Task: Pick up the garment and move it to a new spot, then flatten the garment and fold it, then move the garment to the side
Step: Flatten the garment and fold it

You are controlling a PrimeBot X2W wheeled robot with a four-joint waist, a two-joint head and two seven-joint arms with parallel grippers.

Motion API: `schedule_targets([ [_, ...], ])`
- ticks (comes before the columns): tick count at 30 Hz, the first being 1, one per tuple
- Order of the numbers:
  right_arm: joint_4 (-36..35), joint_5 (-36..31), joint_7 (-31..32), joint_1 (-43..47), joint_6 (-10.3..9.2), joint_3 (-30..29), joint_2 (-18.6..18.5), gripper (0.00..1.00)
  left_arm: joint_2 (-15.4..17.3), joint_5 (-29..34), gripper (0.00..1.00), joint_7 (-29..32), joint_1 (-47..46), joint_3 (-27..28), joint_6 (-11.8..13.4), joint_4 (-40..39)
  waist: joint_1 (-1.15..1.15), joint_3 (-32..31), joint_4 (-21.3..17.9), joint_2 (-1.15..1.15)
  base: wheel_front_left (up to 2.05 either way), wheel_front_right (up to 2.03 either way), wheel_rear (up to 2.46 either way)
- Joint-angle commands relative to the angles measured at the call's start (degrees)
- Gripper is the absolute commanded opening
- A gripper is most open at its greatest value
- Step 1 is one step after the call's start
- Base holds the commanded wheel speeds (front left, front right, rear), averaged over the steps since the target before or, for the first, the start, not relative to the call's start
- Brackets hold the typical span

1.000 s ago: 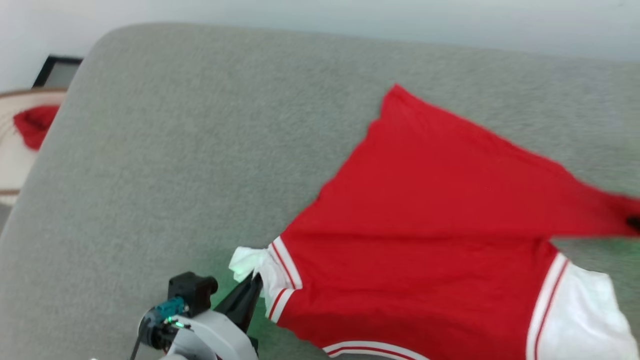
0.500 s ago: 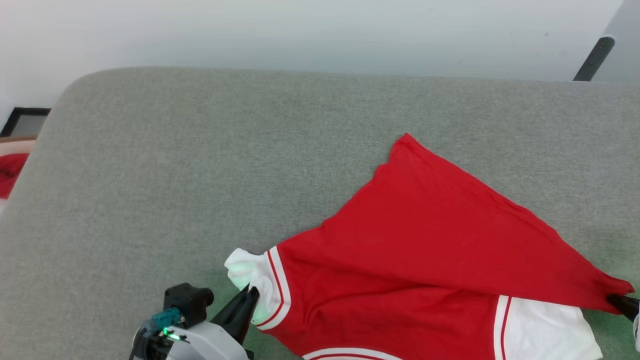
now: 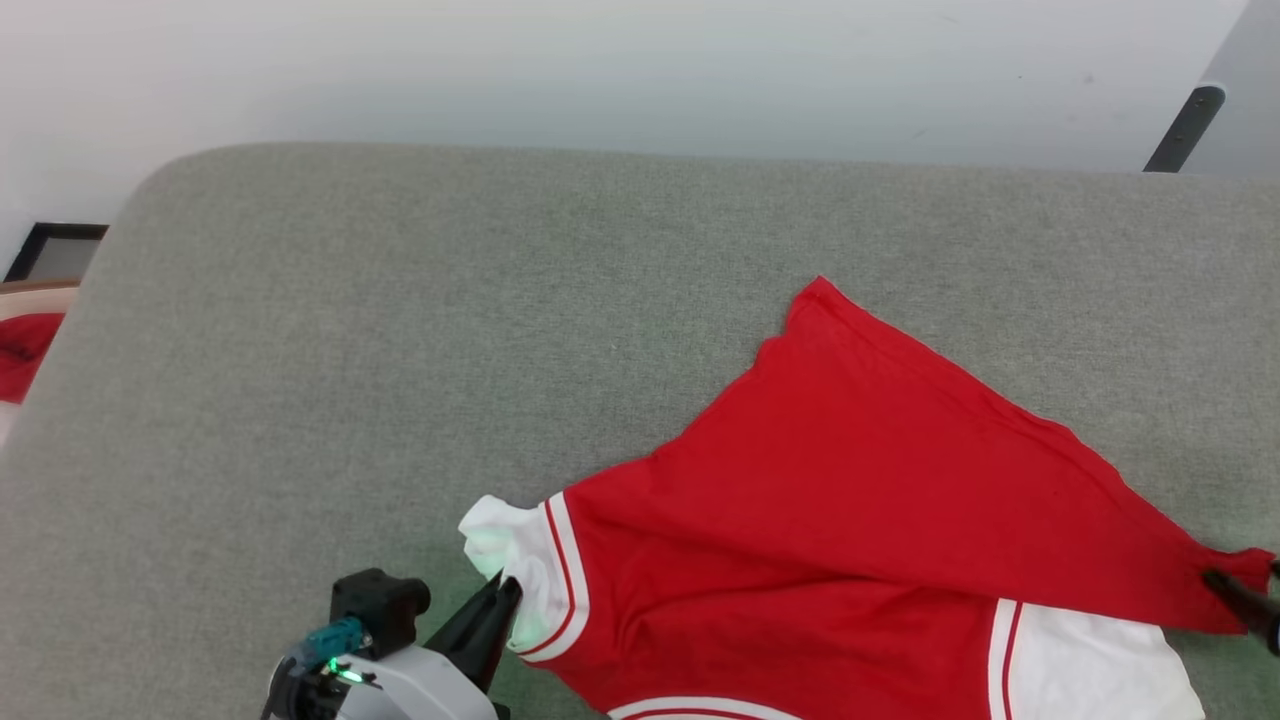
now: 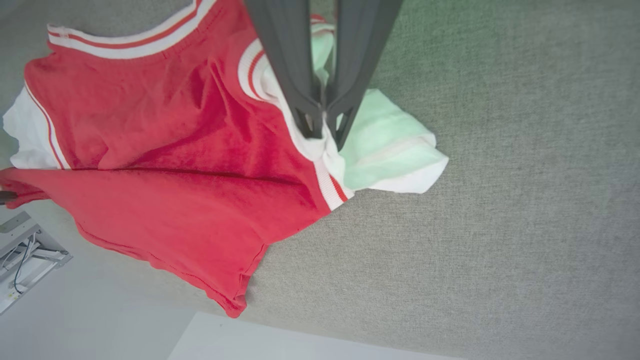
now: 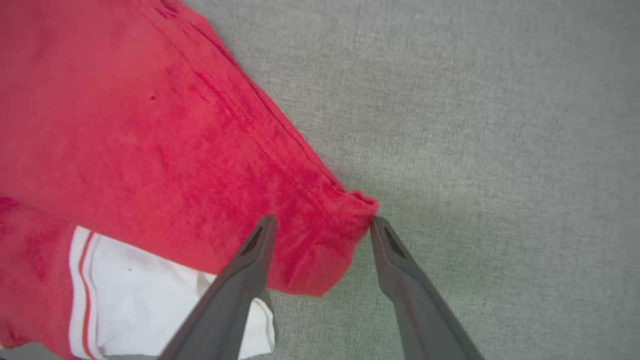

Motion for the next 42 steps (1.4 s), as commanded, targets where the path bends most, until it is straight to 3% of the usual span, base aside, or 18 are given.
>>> schedule_targets([
  [1, -1.9, -0.7, 0.4, 0.4, 0.0, -0.6, -0.6, 1.0, 0.1, -0.1, 0.0, 0.0, 0.5, 0.0, 0.3, -0.3, 0.0, -0.1, 0.2, 0.0, 0.0, 0.0, 0.0],
  [6, -9.4, -2.2, 0.9, -0.1, 0.0, -1.7, -1.5, 1.0, 0.0, -0.1, 0.0, -0.1, 0.5, -0.3, 0.4, -0.7, 0.0, 0.0, 0.8, 0.0, 0.0, 0.0, 0.0],
  [11, -16.1, -3.8, 0.4, -4.5, 0.0, 0.9, -2.1, 1.0, -0.7, 0.4, 0.0, 0.0, -0.6, -0.9, -0.1, -0.9, 0.0, 0.6, 2.5, 0.0, 0.0, 0.0, 0.0],
  [17, -16.2, -5.5, -1.7, -12.9, 0.0, 7.4, -2.8, 1.0, -2.1, 0.9, 0.0, 0.3, -2.4, -2.3, -1.2, -0.2, 0.0, 1.7, 5.6, 0.0, 0.0, 0.0, 0.0],
  [23, -8.7, -5.4, -3.2, -25.2, -0.01, 16.6, -3.3, 1.0, -5.1, 1.8, 0.0, 0.3, -5.8, -4.2, -3.0, 1.7, 0.0, 3.9, 10.7, 0.0, 0.0, 0.0, 0.0],
  [31, 6.5, -1.0, 0.3, -38.7, -0.01, 28.7, -3.9, 1.0, -9.8, 2.8, 0.0, -0.9, -10.6, -6.8, -6.2, 5.8, 0.0, 7.6, 17.3, 0.0, 0.0, 0.0, 0.0],
  [42, 21.9, 4.8, 5.3, -49.4, -0.01, 40.4, -4.3, 1.0, -14.6, 2.6, 0.0, -3.5, -14.7, -9.5, -8.8, 11.3, 0.0, 12.1, 22.9, 0.0, 0.0, 0.0, 0.0],
])
